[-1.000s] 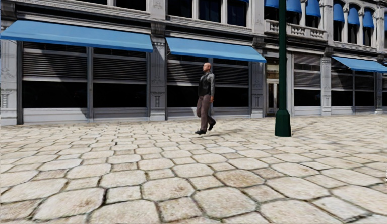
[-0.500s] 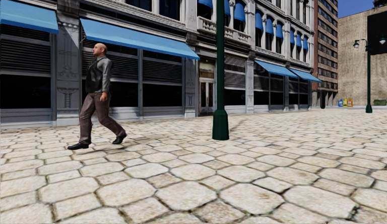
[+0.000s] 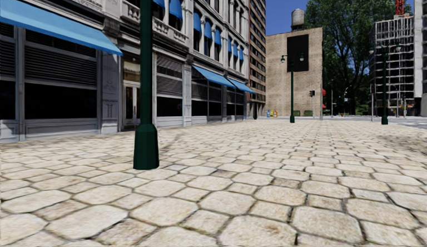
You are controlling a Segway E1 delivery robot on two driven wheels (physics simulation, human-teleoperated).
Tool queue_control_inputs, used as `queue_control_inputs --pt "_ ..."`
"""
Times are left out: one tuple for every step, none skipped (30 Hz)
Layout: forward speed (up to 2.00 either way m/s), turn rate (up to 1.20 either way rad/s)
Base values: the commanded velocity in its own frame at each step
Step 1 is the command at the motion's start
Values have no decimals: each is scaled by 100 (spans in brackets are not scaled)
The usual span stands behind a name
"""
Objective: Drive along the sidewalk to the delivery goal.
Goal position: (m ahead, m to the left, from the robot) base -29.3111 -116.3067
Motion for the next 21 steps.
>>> queue_control_inputs --pt "200 -89" --pt "200 -89" --pt "200 -89" --pt "200 -89" --pt "200 -89" --pt "200 -89" --pt "200 -89" --pt "200 -89" --pt "200 -88" --pt "200 -88" --pt "200 -87" --pt "200 -87" --pt "200 -85" --pt "200 -82" --pt "200 -82" --pt "200 0" --pt "200 0" --pt "200 0" --pt "200 0" --pt "200 0" --pt "200 0"
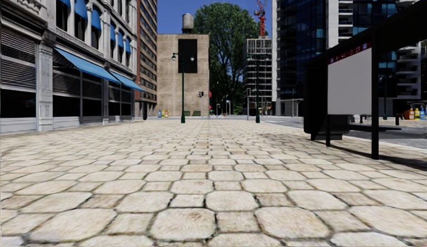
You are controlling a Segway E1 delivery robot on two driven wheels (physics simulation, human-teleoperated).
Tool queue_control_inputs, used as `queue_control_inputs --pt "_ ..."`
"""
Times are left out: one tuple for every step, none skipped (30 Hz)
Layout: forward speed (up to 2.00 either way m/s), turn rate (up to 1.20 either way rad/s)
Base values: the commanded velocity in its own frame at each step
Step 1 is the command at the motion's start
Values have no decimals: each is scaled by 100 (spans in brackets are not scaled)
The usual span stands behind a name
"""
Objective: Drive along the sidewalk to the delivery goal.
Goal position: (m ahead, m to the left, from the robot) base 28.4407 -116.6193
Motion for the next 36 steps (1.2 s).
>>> queue_control_inputs --pt "200 0" --pt "200 0" --pt "200 0" --pt "200 0" --pt "200 0" --pt "200 0" --pt "200 0" --pt "200 0" --pt "200 0" --pt "200 0" --pt "200 0" --pt "200 0" --pt "200 0" --pt "200 0" --pt "200 0" --pt "200 0" --pt "200 0" --pt "200 0" --pt "200 0" --pt "200 0" --pt "200 0" --pt "200 0" --pt "200 0" --pt "200 0" --pt "200 0" --pt "200 0" --pt "200 0" --pt "200 0" --pt "200 0" --pt "200 0" --pt "200 0" --pt "200 0" --pt "200 0" --pt "200 0" --pt "200 0" --pt "200 0"
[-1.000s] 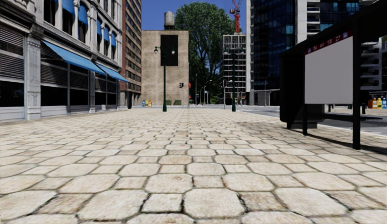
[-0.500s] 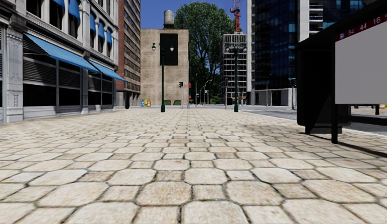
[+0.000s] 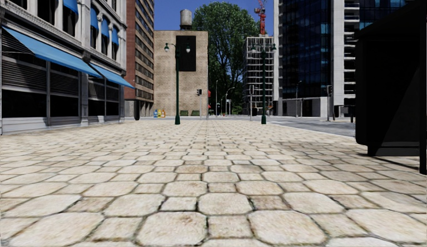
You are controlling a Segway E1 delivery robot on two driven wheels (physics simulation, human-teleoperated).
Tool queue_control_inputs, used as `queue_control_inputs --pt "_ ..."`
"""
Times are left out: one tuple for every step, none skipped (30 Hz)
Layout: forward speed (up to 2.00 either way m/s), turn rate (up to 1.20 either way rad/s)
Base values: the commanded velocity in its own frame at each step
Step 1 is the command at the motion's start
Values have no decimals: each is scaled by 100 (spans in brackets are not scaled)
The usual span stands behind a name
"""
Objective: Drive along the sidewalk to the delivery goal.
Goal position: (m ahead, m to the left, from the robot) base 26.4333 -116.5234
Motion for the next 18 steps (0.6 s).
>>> queue_control_inputs --pt "200 0" --pt "200 0" --pt "200 0" --pt "200 0" --pt "200 0" --pt "200 0" --pt "200 0" --pt "200 0" --pt "200 0" --pt "200 0" --pt "200 0" --pt "200 0" --pt "200 0" --pt "200 0" --pt "200 0" --pt "200 0" --pt "200 0" --pt "200 0"
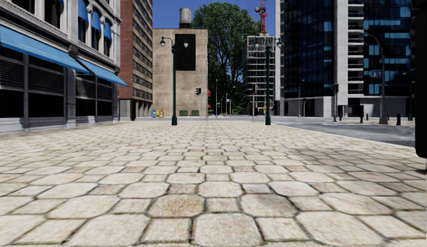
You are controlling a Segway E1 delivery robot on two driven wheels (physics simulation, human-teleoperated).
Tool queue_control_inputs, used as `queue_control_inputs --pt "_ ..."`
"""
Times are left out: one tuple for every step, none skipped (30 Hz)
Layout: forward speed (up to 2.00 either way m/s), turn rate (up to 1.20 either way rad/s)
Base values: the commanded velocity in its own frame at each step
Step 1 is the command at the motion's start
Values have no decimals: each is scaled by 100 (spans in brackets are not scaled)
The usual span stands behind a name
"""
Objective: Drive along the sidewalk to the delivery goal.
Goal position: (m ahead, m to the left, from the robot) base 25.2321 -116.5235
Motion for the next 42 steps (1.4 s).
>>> queue_control_inputs --pt "200 0" --pt "200 0" --pt "200 0" --pt "200 0" --pt "200 0" --pt "200 0" --pt "200 0" --pt "200 0" --pt "200 0" --pt "200 0" --pt "200 0" --pt "200 0" --pt "200 0" --pt "200 0" --pt "200 0" --pt "200 0" --pt "200 0" --pt "200 0" --pt "200 0" --pt "200 0" --pt "200 0" --pt "200 0" --pt "200 0" --pt "200 0" --pt "200 0" --pt "200 0" --pt "200 0" --pt "200 0" --pt "200 0" --pt "200 0" --pt "200 0" --pt "200 0" --pt "200 0" --pt "200 0" --pt "200 0" --pt "200 0" --pt "200 0" --pt "200 0" --pt "200 0" --pt "200 0" --pt "200 0" --pt "200 0"
